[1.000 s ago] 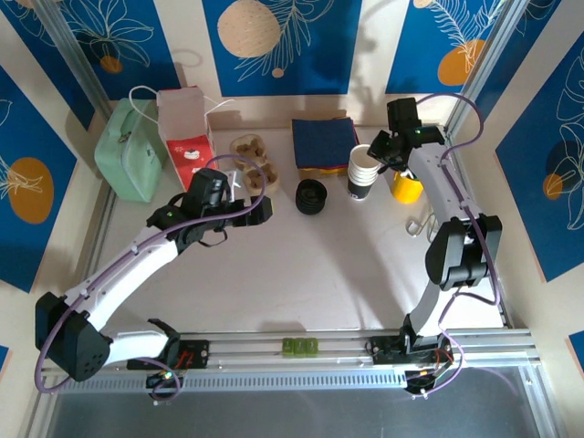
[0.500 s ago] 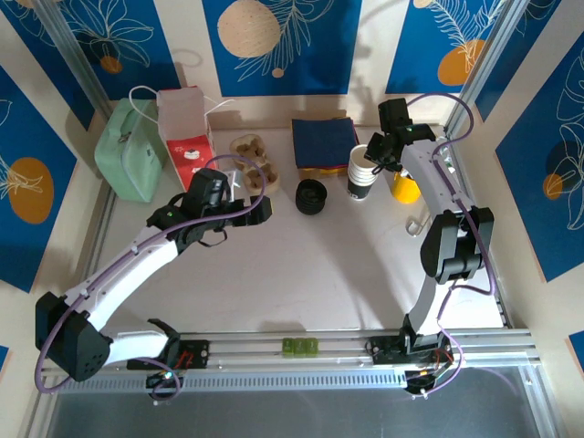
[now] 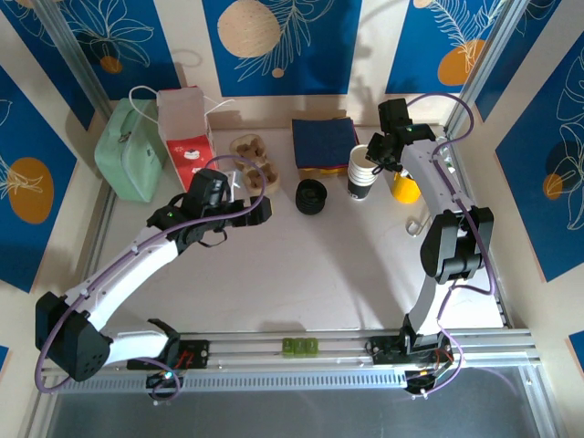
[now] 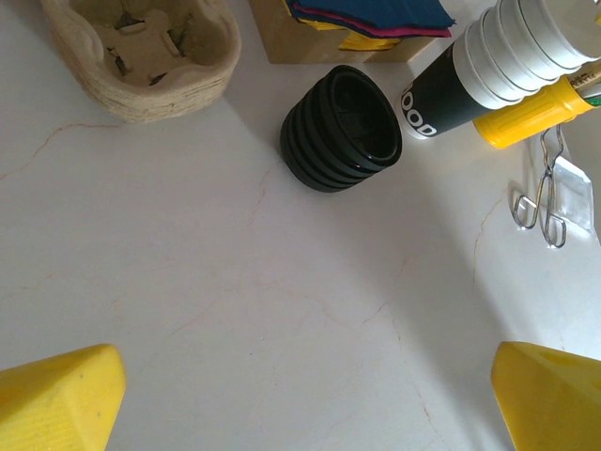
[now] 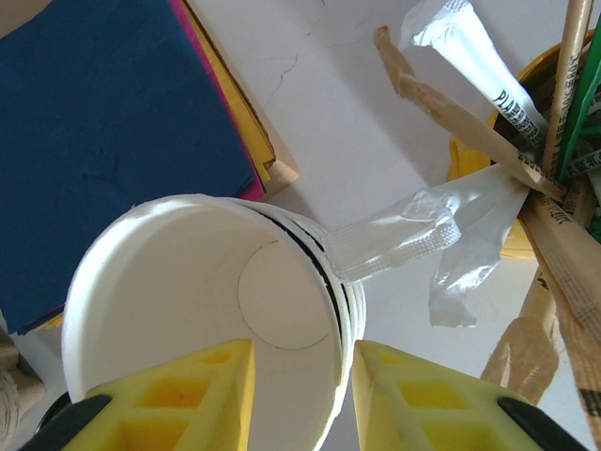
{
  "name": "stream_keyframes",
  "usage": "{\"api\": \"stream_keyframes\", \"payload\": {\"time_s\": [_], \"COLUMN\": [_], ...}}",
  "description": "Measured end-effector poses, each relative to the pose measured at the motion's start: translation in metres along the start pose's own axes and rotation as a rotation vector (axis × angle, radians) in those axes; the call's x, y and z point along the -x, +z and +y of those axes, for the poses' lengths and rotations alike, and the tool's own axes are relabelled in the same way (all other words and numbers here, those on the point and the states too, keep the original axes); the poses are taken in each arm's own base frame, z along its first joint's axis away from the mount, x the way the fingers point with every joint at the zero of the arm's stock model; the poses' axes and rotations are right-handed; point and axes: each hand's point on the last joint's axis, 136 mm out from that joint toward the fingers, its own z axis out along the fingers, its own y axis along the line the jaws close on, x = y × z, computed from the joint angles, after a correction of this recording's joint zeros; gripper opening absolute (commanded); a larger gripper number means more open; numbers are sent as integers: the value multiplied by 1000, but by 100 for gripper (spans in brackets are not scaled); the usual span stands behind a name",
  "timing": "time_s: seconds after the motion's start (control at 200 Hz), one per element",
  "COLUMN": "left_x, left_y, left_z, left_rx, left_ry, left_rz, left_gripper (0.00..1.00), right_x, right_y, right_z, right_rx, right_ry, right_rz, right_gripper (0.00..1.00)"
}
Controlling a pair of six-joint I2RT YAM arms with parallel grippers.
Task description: Pack the takeout coffee
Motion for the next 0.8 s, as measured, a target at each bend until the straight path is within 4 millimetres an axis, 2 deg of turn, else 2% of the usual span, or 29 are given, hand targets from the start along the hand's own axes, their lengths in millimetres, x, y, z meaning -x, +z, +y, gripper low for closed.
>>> {"api": "stream_keyframes", "payload": {"time_s": [0.535,0.795], "left_x": [-2,-2], "left_y": [1,2], "left_z": [3,5], "left_rx": [12,18], "left_ry": [-3,-4], "left_rz": [3,1], "left_gripper": [100,100], "right_x": [-3,-5], "right_y": [8,10], "right_z": [-1,0], "right_rx": [-11,-12], "right_ry": [-2,-6], "right_rz": [16,21], "right_gripper": [31,22]}}
